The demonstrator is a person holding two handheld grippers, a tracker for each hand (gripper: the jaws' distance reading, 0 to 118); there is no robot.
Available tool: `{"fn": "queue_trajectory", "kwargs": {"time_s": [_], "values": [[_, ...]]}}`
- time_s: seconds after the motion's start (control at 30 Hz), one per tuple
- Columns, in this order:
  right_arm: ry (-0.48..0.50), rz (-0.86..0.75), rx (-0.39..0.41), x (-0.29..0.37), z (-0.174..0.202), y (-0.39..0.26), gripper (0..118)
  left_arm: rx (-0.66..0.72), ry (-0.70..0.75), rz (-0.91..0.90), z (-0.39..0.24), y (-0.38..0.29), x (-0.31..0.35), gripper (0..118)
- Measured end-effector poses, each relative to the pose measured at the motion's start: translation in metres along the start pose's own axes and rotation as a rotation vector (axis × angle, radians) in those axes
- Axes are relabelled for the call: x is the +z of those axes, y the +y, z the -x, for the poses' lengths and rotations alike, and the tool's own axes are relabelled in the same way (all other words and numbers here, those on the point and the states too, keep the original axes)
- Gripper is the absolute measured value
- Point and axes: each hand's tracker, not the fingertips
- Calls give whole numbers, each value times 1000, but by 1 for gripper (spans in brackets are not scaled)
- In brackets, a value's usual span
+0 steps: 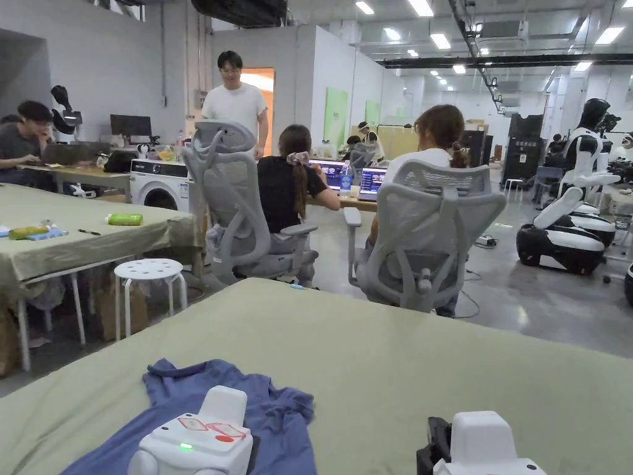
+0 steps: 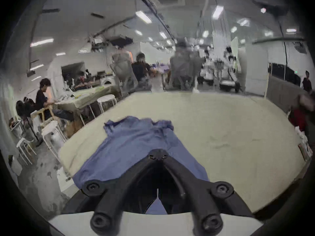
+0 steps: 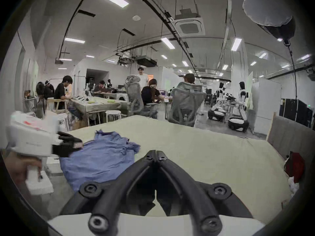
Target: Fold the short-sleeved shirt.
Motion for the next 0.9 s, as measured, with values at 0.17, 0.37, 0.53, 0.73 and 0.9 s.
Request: {"fn": "queue_trajectory", "kwargs": {"time_s": [0.17,0.37,0.53,0.73,0.9], "values": [[13,47,52,-50,-2,-2,0,75,-141,302,10,7,-130,0],[24,108,49,-104,-14,-14,0,105,-171,386,9,11,-216,9],[24,139,41,-126,-24,-25,0,90,-168,422,0,3,-254,98],[18,174,29,-131,-36,-38,0,90,-150,545,-6,-13,-261,45],[16,168,-31,-119,-57,-35,0,137,-131,469,9,19,-243,0]]}}
